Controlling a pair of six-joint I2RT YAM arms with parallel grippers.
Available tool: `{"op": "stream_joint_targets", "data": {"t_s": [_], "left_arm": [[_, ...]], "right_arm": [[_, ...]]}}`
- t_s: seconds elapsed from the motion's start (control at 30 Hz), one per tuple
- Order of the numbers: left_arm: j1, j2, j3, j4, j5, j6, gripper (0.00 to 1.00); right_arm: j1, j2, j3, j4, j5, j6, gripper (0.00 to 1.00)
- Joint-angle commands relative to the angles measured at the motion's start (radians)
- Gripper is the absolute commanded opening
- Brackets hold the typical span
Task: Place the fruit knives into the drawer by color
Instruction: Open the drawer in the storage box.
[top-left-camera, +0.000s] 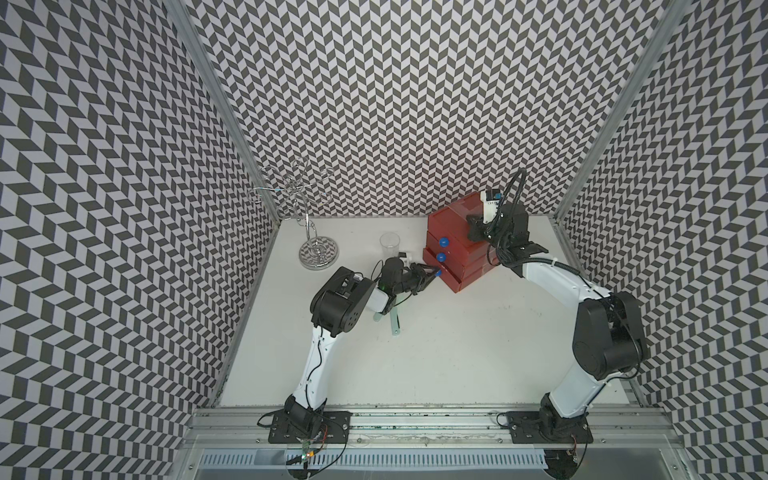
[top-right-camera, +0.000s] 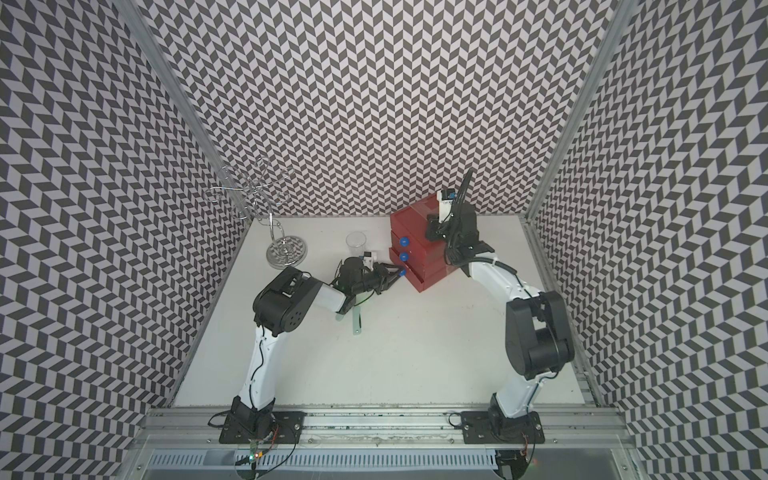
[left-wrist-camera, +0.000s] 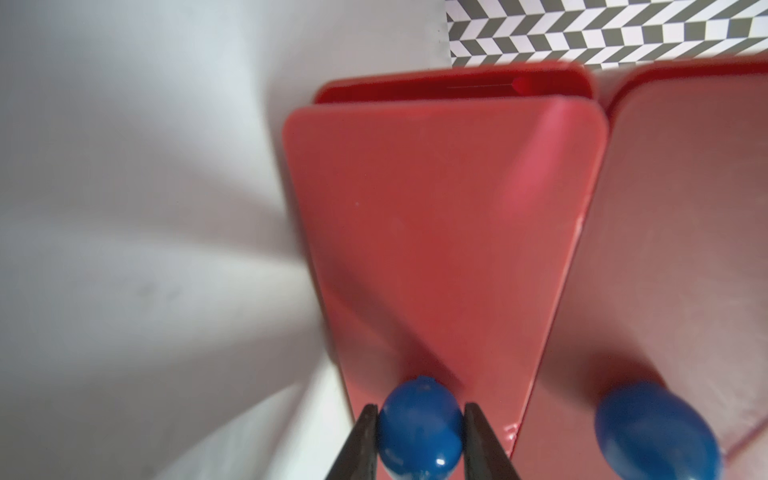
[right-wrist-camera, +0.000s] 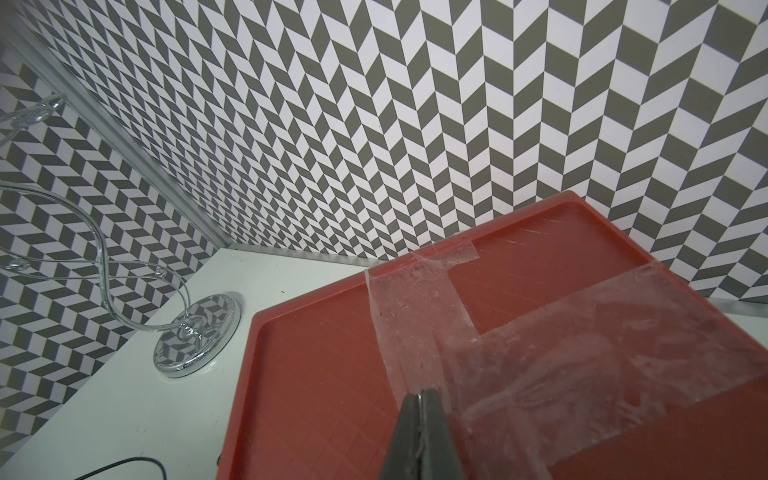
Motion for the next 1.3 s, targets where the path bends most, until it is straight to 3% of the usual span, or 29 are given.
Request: {"op": "stream_joint_targets", "data": {"t_s": [0.0,0.27,0.5,0.8,1.0,1.27], "left_arm": [[0.013,-0.073,-0.081,0.023,0.008,0.023,0.3],[0.037,-0.162,-0.265,0.073,0.013,0.032,0.3],[0.05,-0.203,-0.34,0.074,0.008,0.05,0.31],[0.056,-0.241,-0.331,0.001,0.013,0.081,0.49],[0.047,-0.331,-0.331,-0.135,-0.014,0.149,0.52],[0.014,-0.519,-0.3,-0.495,-0.127,0.305,0.52]], "right_arm": [[0.002,0.205,-0.132,-0.447,-0.046,0.046,0.0],[0.002,0.199,-0.136,-0.443,-0.049,0.048,0.0],[0.002,0.199,-0.137,-0.442,-0.051,0.047,0.0],[0.002,0.203,-0.138,-0.436,-0.065,0.049,0.0],[0.002,0.213,-0.138,-0.433,-0.065,0.048,0.0],[0.002,0.199,-0.139,-0.436,-0.059,0.049,0.0]]}}
